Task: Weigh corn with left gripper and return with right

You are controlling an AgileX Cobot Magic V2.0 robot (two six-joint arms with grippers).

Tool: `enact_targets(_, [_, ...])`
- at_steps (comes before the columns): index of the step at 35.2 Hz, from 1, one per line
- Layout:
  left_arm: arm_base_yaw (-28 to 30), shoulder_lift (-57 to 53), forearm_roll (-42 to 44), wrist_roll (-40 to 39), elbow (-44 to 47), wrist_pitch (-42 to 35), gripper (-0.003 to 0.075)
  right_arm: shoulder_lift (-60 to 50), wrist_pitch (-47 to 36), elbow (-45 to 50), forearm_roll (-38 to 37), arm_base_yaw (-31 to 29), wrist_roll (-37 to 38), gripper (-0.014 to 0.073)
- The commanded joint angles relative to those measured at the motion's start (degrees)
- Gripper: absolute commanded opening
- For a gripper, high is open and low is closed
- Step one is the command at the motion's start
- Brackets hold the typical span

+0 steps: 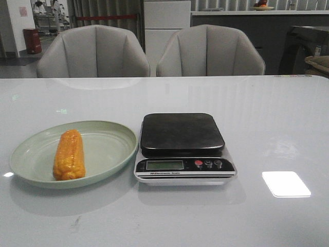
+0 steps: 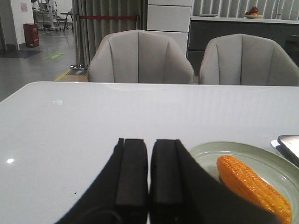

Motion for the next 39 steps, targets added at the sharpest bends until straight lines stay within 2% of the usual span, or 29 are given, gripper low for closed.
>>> enact_targets(1, [0.2,-1.1,0.0,-0.2,1.8,-5.0,0.0114,0.5,-4.3,-1.4,-0.4,-0.4,-0.7,0.0186])
enact_targets(13, [0.2,-1.1,0.0,-0.2,1.8,-5.0,0.0114,0.5,-4.3,-1.4,-0.7,-0.4,-0.8,0.0186])
enact_targets(18, [0.2,-1.1,0.0,-0.2,1.8,-5.0,0.0114,0.5,-4.9,-0.5,-6.6,-0.5,-0.9,0.0186])
enact_targets(22, [0.2,-1.1,0.0,-0.2,1.8,-5.0,0.0114,0.5,-6.2,1.2,-6.6,-3.8,-0.9,0.0186])
enact_targets(31, [0.2,-1.1,0.0,-0.2,1.8,-5.0,0.0114,-4.1,-17.0,9.2,-6.6,-17.2,-0.9,0.0186])
enact_targets(38, [0.2,-1.1,0.0,-0.2,1.8,-5.0,0.0114,-10.0,-24.9,17.0,-6.6,-18.7,-0.9,0.0186])
enact_targets(39, [0.2,-1.1,0.0,-0.2,1.8,-4.9,0.0114,-9.9,-23.7,16.8,-6.6,-18.7,-0.9,0.0186])
